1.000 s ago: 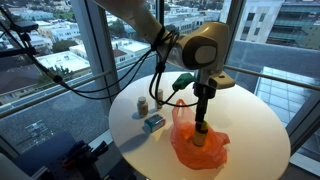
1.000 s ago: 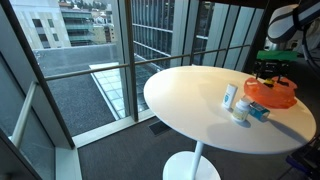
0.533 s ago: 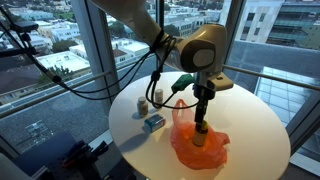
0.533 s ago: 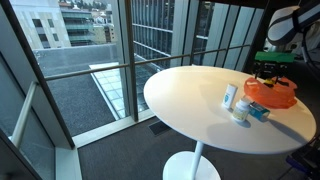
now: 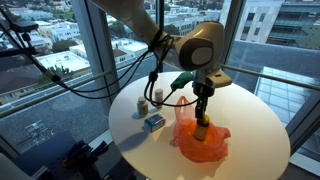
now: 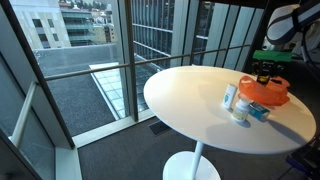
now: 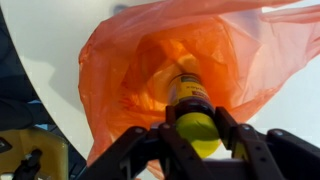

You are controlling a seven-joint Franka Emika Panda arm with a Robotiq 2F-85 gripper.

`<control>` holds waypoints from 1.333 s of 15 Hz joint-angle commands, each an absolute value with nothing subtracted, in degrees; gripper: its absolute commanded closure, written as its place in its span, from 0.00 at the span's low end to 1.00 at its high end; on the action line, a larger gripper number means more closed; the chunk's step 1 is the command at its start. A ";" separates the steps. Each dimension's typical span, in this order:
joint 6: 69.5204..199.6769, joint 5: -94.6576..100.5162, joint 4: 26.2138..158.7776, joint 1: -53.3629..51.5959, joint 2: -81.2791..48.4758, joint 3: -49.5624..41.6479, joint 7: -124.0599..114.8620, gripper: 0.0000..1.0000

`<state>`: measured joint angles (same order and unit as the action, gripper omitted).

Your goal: Take the bottle out of the carrier bag

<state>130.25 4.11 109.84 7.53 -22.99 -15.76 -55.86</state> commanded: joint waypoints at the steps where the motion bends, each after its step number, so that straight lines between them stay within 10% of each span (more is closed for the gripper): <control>1: 130.48 6.13 112.38 5.50 -18.92 -16.21 -57.55 0.81; 20: 124.02 13.92 105.66 -0.80 -10.74 -8.64 -64.26 0.81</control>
<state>126.25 13.28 107.48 -0.42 -11.03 -10.30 -63.67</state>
